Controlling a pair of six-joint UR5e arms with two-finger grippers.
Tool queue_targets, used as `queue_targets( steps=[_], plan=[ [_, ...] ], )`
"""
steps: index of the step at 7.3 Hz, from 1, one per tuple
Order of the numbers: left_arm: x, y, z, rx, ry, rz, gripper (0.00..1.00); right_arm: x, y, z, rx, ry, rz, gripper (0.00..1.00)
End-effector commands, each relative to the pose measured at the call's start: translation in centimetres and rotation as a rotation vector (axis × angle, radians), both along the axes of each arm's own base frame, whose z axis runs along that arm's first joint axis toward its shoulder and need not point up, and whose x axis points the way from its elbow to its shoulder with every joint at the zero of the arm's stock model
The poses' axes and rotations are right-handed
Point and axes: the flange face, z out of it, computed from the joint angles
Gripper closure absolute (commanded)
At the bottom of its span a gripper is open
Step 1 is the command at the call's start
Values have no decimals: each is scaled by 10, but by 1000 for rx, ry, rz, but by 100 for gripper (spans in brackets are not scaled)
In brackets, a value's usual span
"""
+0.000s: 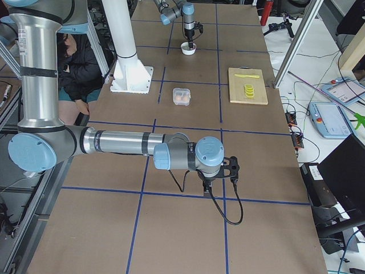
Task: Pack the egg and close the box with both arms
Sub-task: 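Lower the left gripper into the bowl and close on the brown egg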
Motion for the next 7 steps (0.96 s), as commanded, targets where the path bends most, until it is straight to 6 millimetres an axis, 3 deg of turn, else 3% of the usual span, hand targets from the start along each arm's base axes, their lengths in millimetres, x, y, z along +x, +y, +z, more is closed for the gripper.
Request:
queue_targets(
  steps=[1,3,4,7],
  plan=[
    [0,-1,3,-3,-6,0,23,0,0,-1,0,0,1,0],
    [0,-1,6,-5,-10,0,25,0,0,-1,-3,-2,3,0],
    [0,-2,5,-4,-9,-2,32,0,1,1,-7,-2,3,0],
    [-7,-4,-1,-4,-7,-11,82,0,1,1,-7,-2,3,0]
  ],
)
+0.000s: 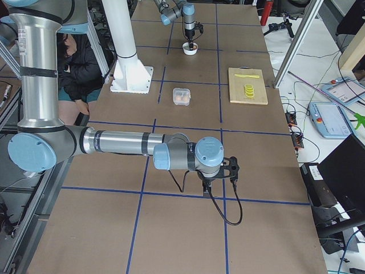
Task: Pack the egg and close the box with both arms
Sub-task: 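Lower the left gripper into the bowl and close on the brown egg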
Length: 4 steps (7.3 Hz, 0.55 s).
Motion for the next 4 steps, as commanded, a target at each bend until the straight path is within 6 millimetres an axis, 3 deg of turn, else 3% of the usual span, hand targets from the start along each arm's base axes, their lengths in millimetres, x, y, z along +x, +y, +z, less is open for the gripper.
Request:
queue_targets(
  steps=[1,3,4],
  plan=[
    [-8,0,-7,5,8,-8,87,0,0,0,1,0,0,0],
    [-14,3,-18,14,22,-11,88,0,0,0,-1,0,0,0],
    [-13,2,-17,13,21,-11,54,0,0,1,-3,0,0,0]
  ],
)
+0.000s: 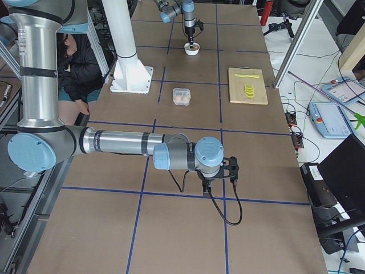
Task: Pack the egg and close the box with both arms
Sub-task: 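Lower the left gripper into the bowl and close on the brown egg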
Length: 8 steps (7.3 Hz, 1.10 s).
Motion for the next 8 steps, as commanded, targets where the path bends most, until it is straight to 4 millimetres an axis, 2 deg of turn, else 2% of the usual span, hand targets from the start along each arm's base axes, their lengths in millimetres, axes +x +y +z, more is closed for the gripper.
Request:
queue_targets(
  steps=[1,2,5,6,8],
  plan=[
    [0,-1,-1,0,0,-1,22,0,1,2,-3,0,0,0],
    [3,-2,-2,0,2,0,16,0,1,2,-5,0,0,0],
    [5,-3,0,-3,-8,-4,16,0,1,2,-6,0,1,0],
    [6,-9,7,26,-41,-42,17,0,1,2,-5,0,0,0],
    [12,-13,8,35,-56,-54,17,0,1,3,-8,0,1,0]
  ],
)
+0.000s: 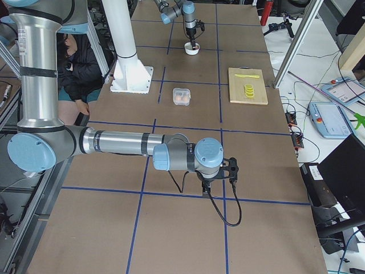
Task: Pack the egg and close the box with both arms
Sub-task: 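Lower the left gripper into the bowl and close on the brown egg, then lift the brown egg out of the bowl with the left gripper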
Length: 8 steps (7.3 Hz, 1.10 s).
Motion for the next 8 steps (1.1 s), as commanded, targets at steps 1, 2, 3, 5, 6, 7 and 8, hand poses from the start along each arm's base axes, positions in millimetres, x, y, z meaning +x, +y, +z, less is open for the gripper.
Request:
queue_targets(
  steps=[1,2,3,5,6,7,8],
  plan=[
    [7,-5,1,6,-11,-8,17,0,1,1,-3,0,1,0],
    [14,-10,4,3,-17,-7,17,0,1,1,-3,0,1,0],
    [20,-13,4,2,-18,-7,18,0,1,1,-3,0,1,0],
    [16,-17,5,3,-21,-16,27,0,1,0,-1,0,1,0],
    [12,-21,5,3,-21,-26,44,0,1,1,-3,0,1,0],
    [11,-22,4,5,-20,-28,68,0,1,1,-3,0,1,0],
    [7,-25,1,10,-15,-34,86,0,1,1,-3,0,1,0]
  ],
)
